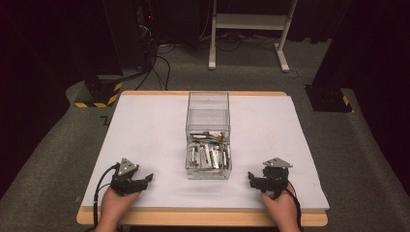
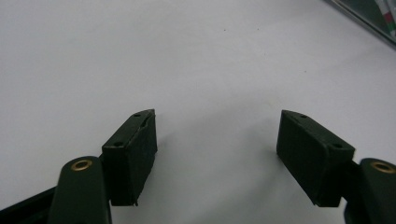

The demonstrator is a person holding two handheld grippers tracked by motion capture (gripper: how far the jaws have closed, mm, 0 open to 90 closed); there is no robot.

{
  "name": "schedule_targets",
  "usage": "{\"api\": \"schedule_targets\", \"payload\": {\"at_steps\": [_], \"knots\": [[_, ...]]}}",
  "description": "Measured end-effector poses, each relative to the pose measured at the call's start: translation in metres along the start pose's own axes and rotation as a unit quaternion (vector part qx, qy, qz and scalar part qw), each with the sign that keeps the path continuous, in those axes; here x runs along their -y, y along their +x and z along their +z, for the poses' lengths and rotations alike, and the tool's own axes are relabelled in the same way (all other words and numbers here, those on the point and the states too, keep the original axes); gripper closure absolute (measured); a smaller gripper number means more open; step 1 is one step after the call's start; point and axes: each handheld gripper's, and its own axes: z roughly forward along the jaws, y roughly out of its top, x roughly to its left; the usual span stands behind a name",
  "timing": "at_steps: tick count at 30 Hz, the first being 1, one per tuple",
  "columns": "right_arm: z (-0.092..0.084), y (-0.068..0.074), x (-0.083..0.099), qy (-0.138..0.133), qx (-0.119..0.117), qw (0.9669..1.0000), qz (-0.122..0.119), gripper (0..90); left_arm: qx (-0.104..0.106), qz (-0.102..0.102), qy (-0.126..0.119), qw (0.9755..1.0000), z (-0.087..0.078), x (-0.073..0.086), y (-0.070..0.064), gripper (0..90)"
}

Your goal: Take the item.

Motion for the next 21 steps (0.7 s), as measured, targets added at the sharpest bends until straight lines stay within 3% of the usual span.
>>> {"api": "schedule_targets", "payload": {"at_steps": [5, 10, 16, 21], "knots": [[0.0, 0.0, 0.0, -0.001, 0.0, 1.0, -0.001, 8.5, 0.009, -0.004, -0.008, 0.9999, -0.002, -0.004, -0.001, 25.0], [0.0, 0.0, 0.0, -0.001, 0.0, 1.0, 0.0, 8.5, 0.014, 0.008, -0.015, 0.9998, -0.003, -0.004, -0.001, 22.1], [0.0, 0.0, 0.0, -0.002, 0.0, 1.0, 0.0, 8.5, 0.019, -0.003, -0.032, 0.9993, -0.005, -0.007, -0.004, 20.5], [0.0, 0.0, 0.0, -0.002, 0.0, 1.0, 0.0, 8.5, 0.026, -0.001, -0.037, 0.999, -0.01, -0.009, -0.005, 19.8]]}}
